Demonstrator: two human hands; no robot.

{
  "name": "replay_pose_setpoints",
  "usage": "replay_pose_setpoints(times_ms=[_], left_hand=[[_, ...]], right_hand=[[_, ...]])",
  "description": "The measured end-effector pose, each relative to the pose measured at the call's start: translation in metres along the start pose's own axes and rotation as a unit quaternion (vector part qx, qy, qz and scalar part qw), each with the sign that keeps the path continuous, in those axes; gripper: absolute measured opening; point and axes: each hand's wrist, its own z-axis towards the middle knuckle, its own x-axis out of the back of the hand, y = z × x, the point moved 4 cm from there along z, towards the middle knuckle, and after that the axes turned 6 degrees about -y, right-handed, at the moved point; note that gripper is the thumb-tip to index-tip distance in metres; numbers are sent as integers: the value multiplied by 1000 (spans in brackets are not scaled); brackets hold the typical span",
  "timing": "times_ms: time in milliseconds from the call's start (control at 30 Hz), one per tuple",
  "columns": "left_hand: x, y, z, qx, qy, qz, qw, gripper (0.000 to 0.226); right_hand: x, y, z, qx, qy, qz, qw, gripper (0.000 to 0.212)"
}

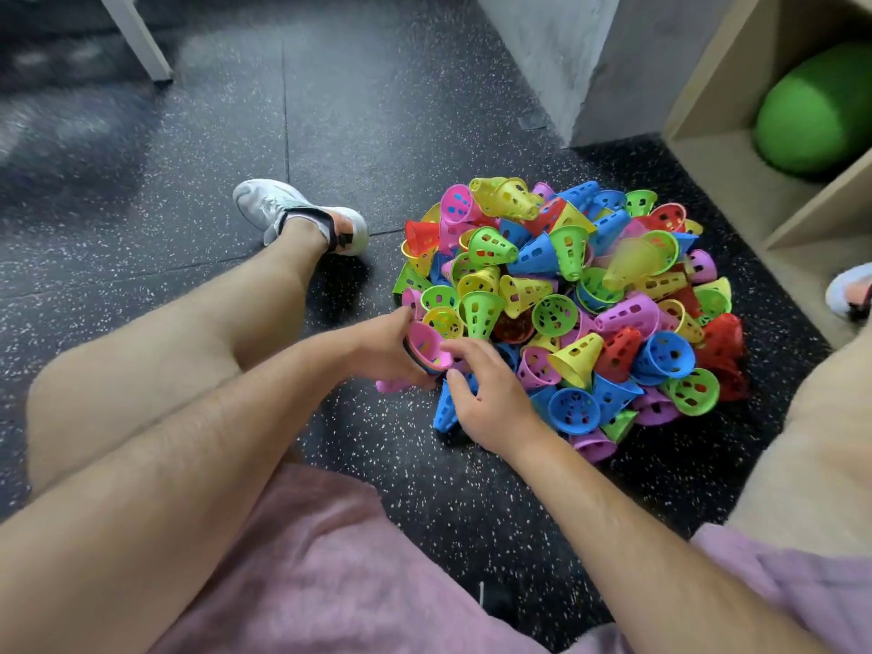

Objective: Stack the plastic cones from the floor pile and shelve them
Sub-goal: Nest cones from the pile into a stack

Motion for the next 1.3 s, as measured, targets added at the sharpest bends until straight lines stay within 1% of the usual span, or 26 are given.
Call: replay_pose_setpoints(times_ms=[67, 133, 200, 300, 367, 433, 533, 633, 700, 767, 833, 933, 1100, 1233, 1300], left_hand=[[-2, -6, -4, 6, 0, -8, 1000, 59], [-5, -13, -4, 29, -3, 1, 1000, 73], [-11, -19, 0, 43, -25, 11, 999, 84], [-19, -26, 7, 60, -40, 46, 996, 83], [-27, -29, 9, 77, -65, 68, 993, 78], [-36, -32, 12, 89, -94, 87, 988, 77], [-41, -38, 17, 100, -115, 118, 981, 74], [-36, -44, 20, 106, -98, 136, 980, 76], [-34, -47, 21, 103, -95, 139, 980, 77], [-34, -47, 21, 98, -98, 143, 980, 77], [-33, -47, 20, 95, -103, 147, 979, 76], [-33, -46, 19, 96, -101, 154, 978, 77], [-34, -45, 17, 84, -90, 143, 982, 79], [-33, -47, 14, 71, -75, 106, 989, 79], [-32, -44, 13, 58, -78, 84, 992, 72]], right_hand=[[-4, 2, -2, -12, -27, -2, 1000, 35], [-9, 7, -5, -23, -39, -2, 999, 35], [-14, 14, -6, -30, -51, 0, 998, 32], [-21, 25, -6, -57, -62, -2, 996, 28], [-23, 35, -4, -90, -37, -13, 995, 27], [-25, 49, 0, -139, -32, -53, 988, 29], [-33, 68, 7, -193, -80, -131, 969, 31], [-45, 82, 14, -216, -121, -192, 950, 22], [-51, 90, 18, -226, -134, -228, 937, 16], [-54, 95, 20, -235, -137, -254, 928, 15], [-56, 96, 19, -240, -133, -256, 927, 19], [-54, 93, 13, -235, -115, -239, 935, 23], [-46, 74, -2, -171, -111, -216, 955, 25], [-34, 67, -14, -138, -54, -171, 974, 22], [-23, 62, -12, -128, -4, -130, 983, 20]])
